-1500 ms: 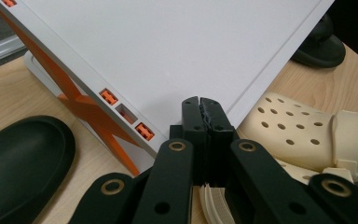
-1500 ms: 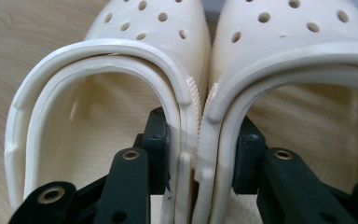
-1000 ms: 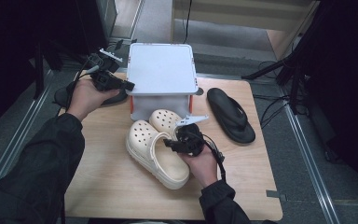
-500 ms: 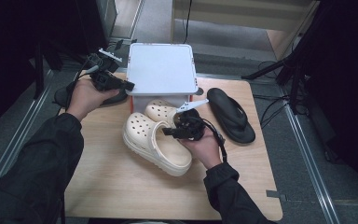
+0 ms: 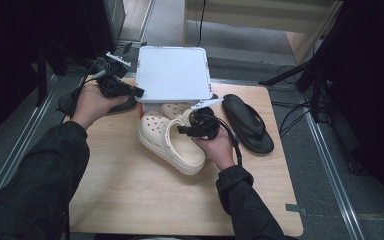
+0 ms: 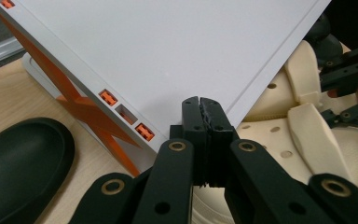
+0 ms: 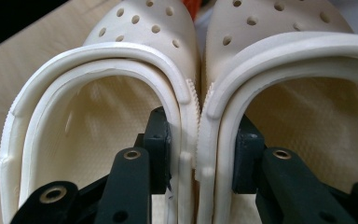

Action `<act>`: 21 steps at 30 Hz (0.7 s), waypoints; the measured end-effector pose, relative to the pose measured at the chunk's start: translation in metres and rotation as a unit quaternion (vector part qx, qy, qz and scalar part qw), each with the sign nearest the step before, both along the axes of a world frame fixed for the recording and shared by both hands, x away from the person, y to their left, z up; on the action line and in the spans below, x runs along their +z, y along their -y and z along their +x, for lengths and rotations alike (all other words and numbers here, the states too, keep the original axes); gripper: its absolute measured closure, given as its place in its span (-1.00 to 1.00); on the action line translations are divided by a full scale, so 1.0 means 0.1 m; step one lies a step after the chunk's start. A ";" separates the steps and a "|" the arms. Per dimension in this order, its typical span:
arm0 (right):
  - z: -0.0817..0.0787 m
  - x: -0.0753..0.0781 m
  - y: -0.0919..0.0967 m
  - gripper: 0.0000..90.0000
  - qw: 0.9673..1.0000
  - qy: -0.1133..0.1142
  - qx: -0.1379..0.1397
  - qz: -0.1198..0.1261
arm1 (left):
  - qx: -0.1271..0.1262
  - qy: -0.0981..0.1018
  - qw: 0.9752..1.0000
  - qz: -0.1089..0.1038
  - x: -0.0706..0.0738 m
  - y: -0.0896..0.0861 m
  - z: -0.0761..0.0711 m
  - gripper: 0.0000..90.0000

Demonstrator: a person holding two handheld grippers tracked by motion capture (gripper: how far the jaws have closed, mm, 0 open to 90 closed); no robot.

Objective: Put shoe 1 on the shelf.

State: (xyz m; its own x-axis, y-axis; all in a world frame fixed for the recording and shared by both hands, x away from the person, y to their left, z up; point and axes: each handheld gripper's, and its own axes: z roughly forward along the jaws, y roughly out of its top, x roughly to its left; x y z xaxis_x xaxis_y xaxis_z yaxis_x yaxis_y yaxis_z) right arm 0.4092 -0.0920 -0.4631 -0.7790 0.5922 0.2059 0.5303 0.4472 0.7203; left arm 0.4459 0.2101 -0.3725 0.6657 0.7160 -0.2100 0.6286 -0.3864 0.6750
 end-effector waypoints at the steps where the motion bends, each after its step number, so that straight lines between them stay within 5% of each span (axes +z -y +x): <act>1: 0.01 -0.01 0.00 0.48 1.000 0.000 -0.003 -0.001 | 0.000 0.000 1.000 0.000 0.00 0.00 0.00 1.00; 21: 0.19 -0.07 -0.13 0.48 0.997 0.016 -0.076 0.004 | 0.000 -0.001 1.000 0.000 0.00 0.00 -0.01 1.00</act>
State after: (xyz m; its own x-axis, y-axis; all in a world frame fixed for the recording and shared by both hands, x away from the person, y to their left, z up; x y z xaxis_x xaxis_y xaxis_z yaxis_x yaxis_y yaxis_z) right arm 0.4286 -0.0787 -0.4702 -0.6868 0.7023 0.1873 0.5684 0.3583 0.7406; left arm 0.4451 0.2100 -0.3722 0.6647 0.7166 -0.2114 0.6304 -0.3860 0.6735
